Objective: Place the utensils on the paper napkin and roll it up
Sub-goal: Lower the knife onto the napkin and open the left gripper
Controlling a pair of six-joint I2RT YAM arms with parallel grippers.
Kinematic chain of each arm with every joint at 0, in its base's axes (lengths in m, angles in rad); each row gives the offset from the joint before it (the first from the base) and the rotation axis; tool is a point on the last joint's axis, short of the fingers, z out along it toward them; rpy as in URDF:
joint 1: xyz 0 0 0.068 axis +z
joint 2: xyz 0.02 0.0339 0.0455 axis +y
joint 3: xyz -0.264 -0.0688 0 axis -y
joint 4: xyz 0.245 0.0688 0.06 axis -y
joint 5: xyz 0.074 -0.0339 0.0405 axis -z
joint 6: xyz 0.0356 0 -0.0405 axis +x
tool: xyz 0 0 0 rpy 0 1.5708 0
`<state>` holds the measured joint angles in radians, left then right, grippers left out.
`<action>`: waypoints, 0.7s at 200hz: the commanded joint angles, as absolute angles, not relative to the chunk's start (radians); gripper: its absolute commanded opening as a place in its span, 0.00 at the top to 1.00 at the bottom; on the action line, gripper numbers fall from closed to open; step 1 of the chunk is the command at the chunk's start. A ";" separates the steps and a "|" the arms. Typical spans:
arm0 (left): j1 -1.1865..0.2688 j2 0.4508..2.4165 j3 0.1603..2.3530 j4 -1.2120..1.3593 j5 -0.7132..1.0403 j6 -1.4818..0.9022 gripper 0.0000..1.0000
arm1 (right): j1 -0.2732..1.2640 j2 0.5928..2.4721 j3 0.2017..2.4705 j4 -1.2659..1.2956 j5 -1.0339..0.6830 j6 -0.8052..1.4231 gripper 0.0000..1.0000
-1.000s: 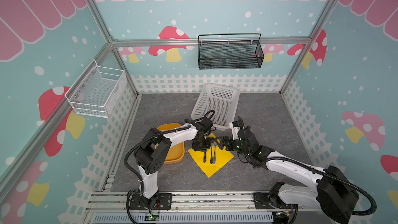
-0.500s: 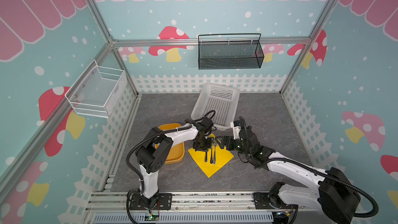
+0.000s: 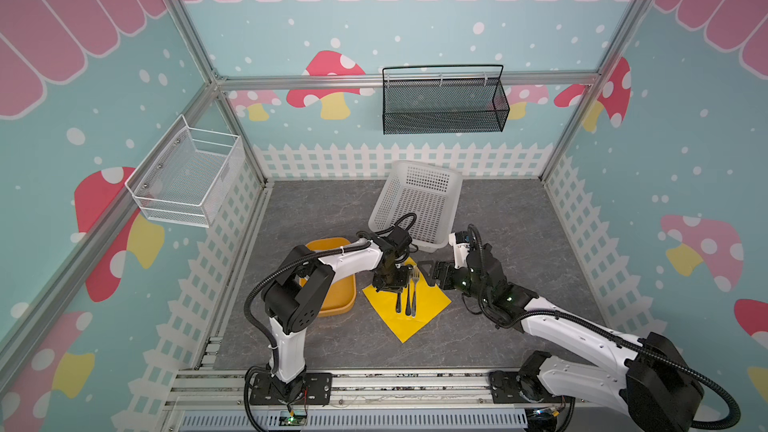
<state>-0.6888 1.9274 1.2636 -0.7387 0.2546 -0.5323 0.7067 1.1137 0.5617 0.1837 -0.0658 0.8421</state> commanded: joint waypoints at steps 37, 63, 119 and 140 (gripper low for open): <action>-0.703 1.920 1.223 -0.742 0.238 -0.471 0.85 | 0.701 1.070 0.528 0.198 -0.025 0.841 0.07; -0.703 1.911 1.216 -0.741 0.238 -0.476 0.84 | 0.701 1.073 0.527 0.202 -0.026 0.845 0.08; -0.706 1.878 1.190 -0.702 0.255 -0.478 0.84 | 0.702 1.031 0.496 0.202 0.030 0.857 0.07; -0.706 1.877 1.186 -0.702 0.253 -0.492 0.84 | 0.701 1.029 0.495 0.202 0.040 0.863 0.08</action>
<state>-0.6907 1.8904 1.2102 -0.6903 0.2554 -0.4900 0.7067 1.0447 0.5083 0.1871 0.0044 0.8467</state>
